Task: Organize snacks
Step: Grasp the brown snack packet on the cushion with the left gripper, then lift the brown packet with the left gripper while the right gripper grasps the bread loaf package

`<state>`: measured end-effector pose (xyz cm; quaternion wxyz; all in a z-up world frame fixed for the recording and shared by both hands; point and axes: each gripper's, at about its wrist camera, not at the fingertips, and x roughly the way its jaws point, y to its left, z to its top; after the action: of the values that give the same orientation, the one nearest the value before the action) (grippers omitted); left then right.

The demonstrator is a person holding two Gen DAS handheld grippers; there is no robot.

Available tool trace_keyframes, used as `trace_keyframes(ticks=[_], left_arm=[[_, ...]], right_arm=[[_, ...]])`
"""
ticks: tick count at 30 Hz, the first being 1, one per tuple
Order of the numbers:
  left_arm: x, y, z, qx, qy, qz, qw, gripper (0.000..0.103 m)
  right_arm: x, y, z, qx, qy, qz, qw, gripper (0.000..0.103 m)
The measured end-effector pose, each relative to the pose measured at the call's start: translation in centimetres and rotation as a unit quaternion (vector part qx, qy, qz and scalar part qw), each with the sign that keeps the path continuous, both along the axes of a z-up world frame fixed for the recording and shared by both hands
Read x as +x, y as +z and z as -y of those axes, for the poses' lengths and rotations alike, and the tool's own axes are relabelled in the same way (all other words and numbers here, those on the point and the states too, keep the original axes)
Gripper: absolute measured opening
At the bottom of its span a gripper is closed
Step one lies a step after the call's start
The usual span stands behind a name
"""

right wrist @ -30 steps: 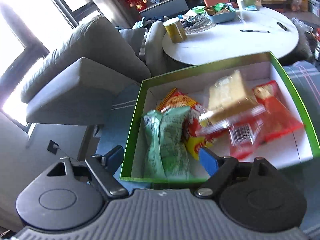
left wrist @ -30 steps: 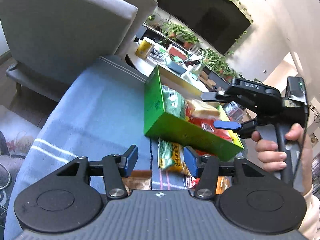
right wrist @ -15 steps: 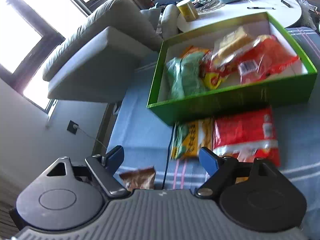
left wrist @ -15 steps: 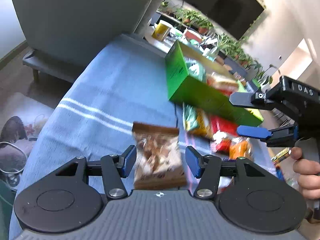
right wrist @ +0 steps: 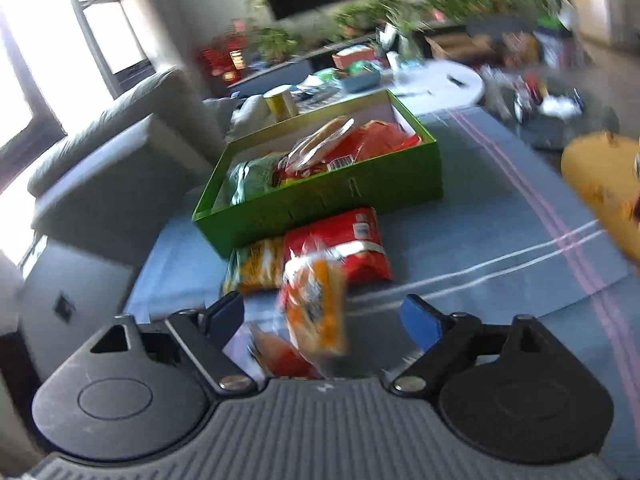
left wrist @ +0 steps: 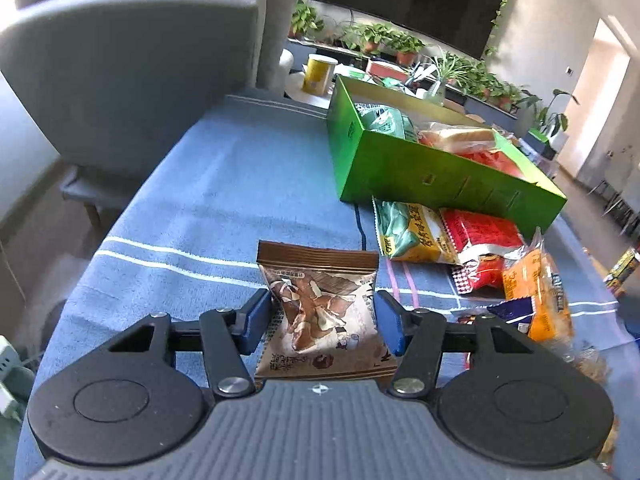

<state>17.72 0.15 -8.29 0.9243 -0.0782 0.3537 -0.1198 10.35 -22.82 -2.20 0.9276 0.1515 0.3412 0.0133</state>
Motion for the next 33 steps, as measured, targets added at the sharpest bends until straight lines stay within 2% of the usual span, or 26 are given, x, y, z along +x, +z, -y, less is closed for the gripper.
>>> trace_keyframes(ticks=[2,5,7,10,12,13,14,15,16,17,19,22,28,33], left_arm=[[-0.5,0.1,-0.2,-0.003,0.006,-0.001,1.0,0.053],[-1.5,0.3,-0.9,-0.014,0.005,-0.007,0.9999,0.052],[-2.4,0.6,-1.2,-0.018,0.001,-0.005,0.9998,0.052],[-4.2,1.1,-2.0,-0.027,0.0,-0.001,0.9996,0.052],[-5.6,1.6,-2.3,-0.026,0.002,0.008,0.9996,0.052],[-6.3,1.9,-2.5,-0.025,0.004,0.014,0.9996,0.052],[-7.0,2.2,-2.7,-0.026,0.006,0.019,0.9995,0.052],[-7.6,2.5,-3.0,-0.028,0.006,0.022,0.9993,0.052],[-8.4,2.9,-3.2,-0.029,0.005,0.029,0.9991,0.052],[-9.1,3.3,-3.2,-0.028,0.005,0.036,0.9989,0.052],[-10.5,4.1,-3.3,-0.022,0.006,0.052,0.9984,0.052],[-12.8,5.0,-3.5,-0.029,0.005,0.072,0.9969,0.052],[-15.5,6.3,-3.0,-0.024,-0.003,0.097,0.9949,0.053],[-17.4,6.8,-2.5,-0.023,-0.014,0.117,0.9928,0.053]], right_arm=[[-1.2,-0.8,0.3,-0.035,0.056,0.0,0.998,0.092],[-3.0,-2.0,0.1,-0.099,0.107,-0.006,0.989,0.094],[-3.6,-2.7,-0.3,-0.112,0.137,-0.011,0.984,0.094],[-3.7,-4.3,-0.8,-0.106,0.198,-0.012,0.974,0.094],[-3.1,-5.9,-1.7,-0.143,0.178,-0.033,0.973,0.092],[-3.0,-6.5,-1.8,-0.15,0.169,-0.033,0.974,0.086],[-3.5,-6.8,-1.4,-0.13,0.163,0.002,0.978,0.068],[-3.9,-7.0,-1.2,-0.125,0.15,0.026,0.98,0.065],[-4.0,-6.9,-0.9,-0.122,0.133,0.027,0.983,0.065],[-4.0,-6.6,-0.6,-0.103,0.104,0.023,0.989,0.065],[-4.6,-5.9,0.1,-0.059,0.083,0.032,0.994,0.065],[-6.7,-4.3,-0.7,-0.089,0.067,0.069,0.991,0.065],[-10.1,-1.0,-0.9,-0.081,0.059,0.121,0.988,0.065],[-11.0,-0.5,-1.0,-0.085,0.053,0.144,0.984,0.065]])
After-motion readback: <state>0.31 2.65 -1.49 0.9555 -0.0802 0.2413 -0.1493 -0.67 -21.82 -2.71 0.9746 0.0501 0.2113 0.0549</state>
